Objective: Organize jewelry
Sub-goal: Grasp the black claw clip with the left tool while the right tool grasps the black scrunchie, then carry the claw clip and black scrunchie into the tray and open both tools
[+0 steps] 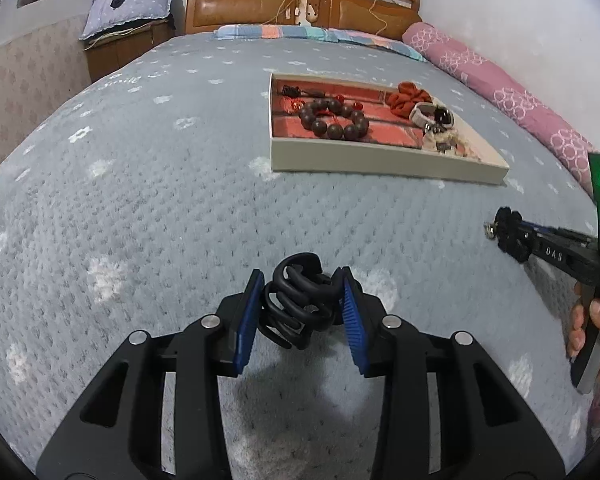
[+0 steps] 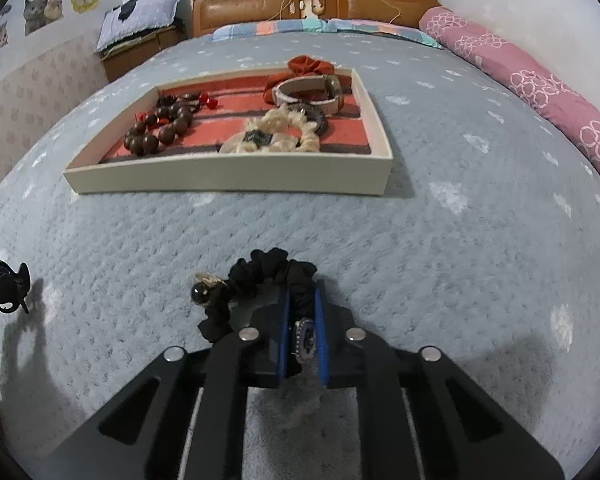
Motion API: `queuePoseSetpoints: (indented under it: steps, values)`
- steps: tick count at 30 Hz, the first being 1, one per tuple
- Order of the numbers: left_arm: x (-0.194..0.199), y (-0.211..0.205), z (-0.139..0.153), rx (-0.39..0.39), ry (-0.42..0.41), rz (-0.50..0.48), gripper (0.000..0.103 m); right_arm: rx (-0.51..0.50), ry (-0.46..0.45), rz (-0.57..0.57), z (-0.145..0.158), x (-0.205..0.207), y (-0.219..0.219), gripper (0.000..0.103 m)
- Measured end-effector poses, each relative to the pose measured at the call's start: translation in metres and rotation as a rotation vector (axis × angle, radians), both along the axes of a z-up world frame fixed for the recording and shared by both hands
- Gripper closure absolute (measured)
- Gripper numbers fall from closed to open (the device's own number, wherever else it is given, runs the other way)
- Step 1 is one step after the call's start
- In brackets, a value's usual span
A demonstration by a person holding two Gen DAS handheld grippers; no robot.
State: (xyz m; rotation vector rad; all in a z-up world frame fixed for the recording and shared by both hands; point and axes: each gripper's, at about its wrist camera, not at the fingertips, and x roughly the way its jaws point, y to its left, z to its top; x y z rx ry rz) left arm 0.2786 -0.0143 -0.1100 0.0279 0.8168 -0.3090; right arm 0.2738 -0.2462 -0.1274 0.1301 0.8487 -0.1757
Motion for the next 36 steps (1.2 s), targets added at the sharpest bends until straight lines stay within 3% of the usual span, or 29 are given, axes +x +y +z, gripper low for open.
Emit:
queuePoseSetpoints:
  steps: [9,21,26,36]
  values:
    - [0.022,-0.015,0.040,-0.020,-0.061,0.020,0.066,0.018,-0.079,-0.002,0.035,0.005,-0.007,0.091]
    - [0.107,-0.069,0.066,-0.021,-0.080,0.036,0.066,0.044,-0.163,0.000,0.085,0.065,-0.014,0.091]
    - [0.142,-0.087,0.053,-0.012,-0.065,0.037,0.066,0.066,-0.171,-0.009,0.079,0.094,-0.018,0.091]
    - [0.179,-0.103,0.009,0.037,-0.039,0.053,0.066,0.072,-0.084,-0.029,0.026,0.129,-0.033,0.091]
